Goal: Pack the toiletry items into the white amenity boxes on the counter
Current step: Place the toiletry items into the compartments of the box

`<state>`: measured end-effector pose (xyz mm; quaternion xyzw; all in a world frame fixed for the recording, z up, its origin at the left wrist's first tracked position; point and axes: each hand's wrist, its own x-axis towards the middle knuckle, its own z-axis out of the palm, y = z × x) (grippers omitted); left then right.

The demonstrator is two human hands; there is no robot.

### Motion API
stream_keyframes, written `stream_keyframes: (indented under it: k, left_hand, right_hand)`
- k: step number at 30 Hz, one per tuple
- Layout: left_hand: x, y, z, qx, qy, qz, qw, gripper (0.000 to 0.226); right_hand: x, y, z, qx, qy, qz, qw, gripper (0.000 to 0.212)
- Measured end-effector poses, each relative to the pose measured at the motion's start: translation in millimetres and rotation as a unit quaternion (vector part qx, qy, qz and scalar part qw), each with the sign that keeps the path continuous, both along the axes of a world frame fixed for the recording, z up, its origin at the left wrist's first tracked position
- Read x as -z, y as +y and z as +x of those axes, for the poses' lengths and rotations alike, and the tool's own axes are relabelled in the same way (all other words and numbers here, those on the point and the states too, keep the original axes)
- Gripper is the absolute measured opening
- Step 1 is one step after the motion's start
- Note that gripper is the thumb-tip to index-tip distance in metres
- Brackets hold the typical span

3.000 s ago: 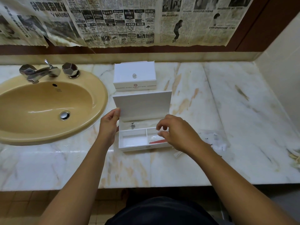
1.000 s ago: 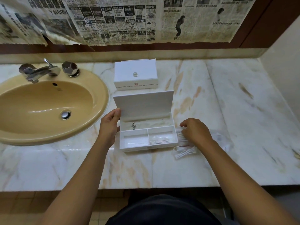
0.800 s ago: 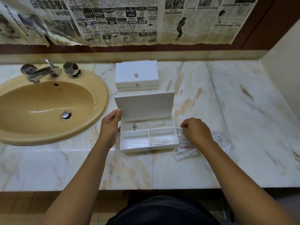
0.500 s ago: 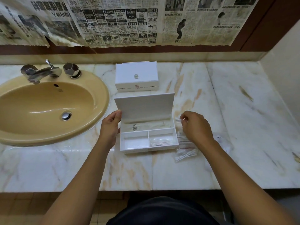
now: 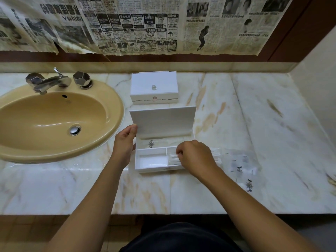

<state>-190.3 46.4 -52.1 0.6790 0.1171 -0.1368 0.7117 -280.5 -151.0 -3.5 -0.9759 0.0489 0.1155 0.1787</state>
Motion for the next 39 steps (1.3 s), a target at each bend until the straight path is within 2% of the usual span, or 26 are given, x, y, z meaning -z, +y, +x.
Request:
stream_keyframes:
  k: [3, 8, 13, 18, 21, 24, 29, 35, 39]
  left_hand:
    - [0.6, 0.9, 0.2, 0.001, 0.002, 0.002, 1.0, 0.027]
    - [1.0, 0.8, -0.2, 0.003, 0.001, 0.002, 1.0, 0.026]
    - [0.2, 1.0, 0.5, -0.001, 0.001, 0.002, 1.0, 0.025]
    - [1.7, 0.9, 0.2, 0.004, -0.001, 0.003, 1.0, 0.025]
    - [2.6, 2.0, 0.9, 0.002, -0.003, 0.002, 1.0, 0.026]
    - [4.6, 2.5, 1.0, 0.006, -0.005, 0.0, 1.0, 0.026]
    - [6.5, 2.2, 2.1, 0.005, -0.006, -0.002, 1.0, 0.026]
    - [8.8, 3.0, 3.5, -0.003, -0.002, 0.003, 1.0, 0.029]
    - [7.4, 1.6, 2.9, -0.003, -0.003, -0.001, 1.0, 0.028]
  right_hand:
    - [7.0, 4.1, 1.5, -0.005, 0.003, -0.025, 1.0, 0.026]
    - [6.9, 2.5, 2.2, -0.014, 0.013, 0.006, 1.0, 0.036]
    - [10.5, 6.7, 1.9, -0.005, 0.026, 0.034, 0.999, 0.024]
    - [17.9, 9.4, -1.3, -0.014, 0.071, 0.073, 0.995, 0.025]
    - [13.3, 4.5, 0.2, -0.015, 0.042, 0.092, 0.995, 0.027]
    - [3.7, -3.8, 4.4, -0.002, -0.027, 0.11, 0.994, 0.025]
    - [-2.6, -33.2, 13.3, 0.081, -0.113, 0.085, 0.987, 0.022]
    - [16.0, -63.1, 16.4, 0.146, -0.026, 0.025, 0.989, 0.029]
    - [24.6, -64.6, 13.5, 0.136, 0.027, -0.004, 0.99, 0.038]
